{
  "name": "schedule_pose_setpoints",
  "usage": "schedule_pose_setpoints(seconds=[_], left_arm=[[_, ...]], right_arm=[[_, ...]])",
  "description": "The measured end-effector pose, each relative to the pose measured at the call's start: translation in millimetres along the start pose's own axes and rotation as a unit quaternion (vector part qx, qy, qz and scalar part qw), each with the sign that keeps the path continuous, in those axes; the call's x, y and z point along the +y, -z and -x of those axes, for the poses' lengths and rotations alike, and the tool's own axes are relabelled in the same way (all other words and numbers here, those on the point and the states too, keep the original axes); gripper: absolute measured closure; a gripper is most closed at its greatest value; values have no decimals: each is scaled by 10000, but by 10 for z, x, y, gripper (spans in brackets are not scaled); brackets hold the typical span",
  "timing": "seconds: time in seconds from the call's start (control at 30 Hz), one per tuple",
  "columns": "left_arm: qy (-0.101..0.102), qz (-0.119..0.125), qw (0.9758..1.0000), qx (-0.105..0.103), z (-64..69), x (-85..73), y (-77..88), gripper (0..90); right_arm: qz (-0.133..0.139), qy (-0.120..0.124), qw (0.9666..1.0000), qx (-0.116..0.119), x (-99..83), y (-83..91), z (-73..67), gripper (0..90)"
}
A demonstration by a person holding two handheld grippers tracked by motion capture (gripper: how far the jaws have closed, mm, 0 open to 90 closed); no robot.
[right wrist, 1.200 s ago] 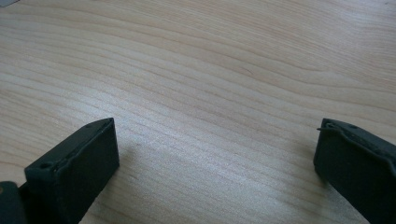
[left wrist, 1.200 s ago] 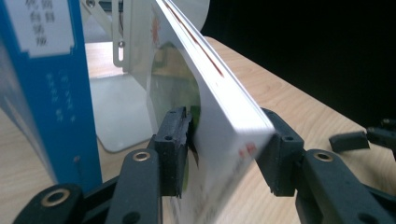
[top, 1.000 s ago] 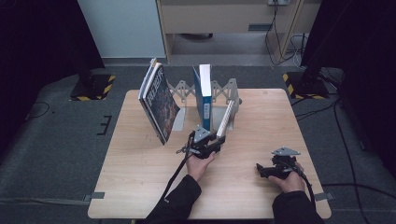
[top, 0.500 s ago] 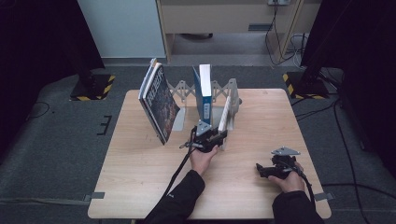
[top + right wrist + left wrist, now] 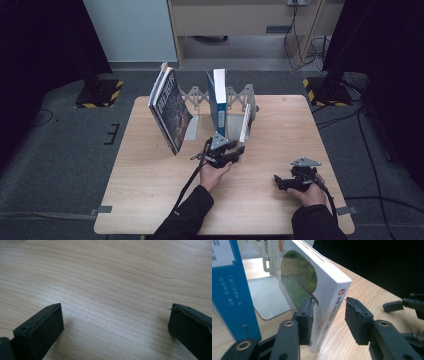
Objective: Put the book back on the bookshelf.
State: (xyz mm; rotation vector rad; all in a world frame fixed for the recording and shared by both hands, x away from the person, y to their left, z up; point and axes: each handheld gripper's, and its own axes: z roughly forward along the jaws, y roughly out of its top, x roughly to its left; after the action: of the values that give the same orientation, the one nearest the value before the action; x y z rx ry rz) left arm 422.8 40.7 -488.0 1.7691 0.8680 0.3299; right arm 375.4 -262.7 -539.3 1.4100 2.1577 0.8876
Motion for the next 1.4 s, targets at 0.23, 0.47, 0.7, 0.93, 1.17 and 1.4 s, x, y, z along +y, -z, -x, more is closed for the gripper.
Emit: schedule_pose_setpoints(seconds=[0.23, 0.47, 0.7, 0.93, 1.17, 1.4], left_arm=[[112, 38, 9999, -79, -7, -3, -52, 669], [146, 15, 9999, -68, 17, 72, -165, 657], [167, -33, 9999, 8, -20, 138, -269, 654], [158, -133, 9997, 105, -76, 222, -343, 654], [125, -199, 9996, 172, -94, 278, -429, 650], [125, -270, 9993, 222, -105, 329, -496, 640]], right_arm=[[0, 2, 10000, -1, 0, 0, 0, 4], [-1, 1, 10000, 0, 0, 0, 0, 3], [-1, -1, 10000, 1, 0, 0, 0, 4], [-1, -2, 10000, -1, 0, 0, 0, 4], [-2, 0, 10000, 0, 0, 0, 0, 4], [-3, 4, 10000, 7, 2, -2, -1, 4]])
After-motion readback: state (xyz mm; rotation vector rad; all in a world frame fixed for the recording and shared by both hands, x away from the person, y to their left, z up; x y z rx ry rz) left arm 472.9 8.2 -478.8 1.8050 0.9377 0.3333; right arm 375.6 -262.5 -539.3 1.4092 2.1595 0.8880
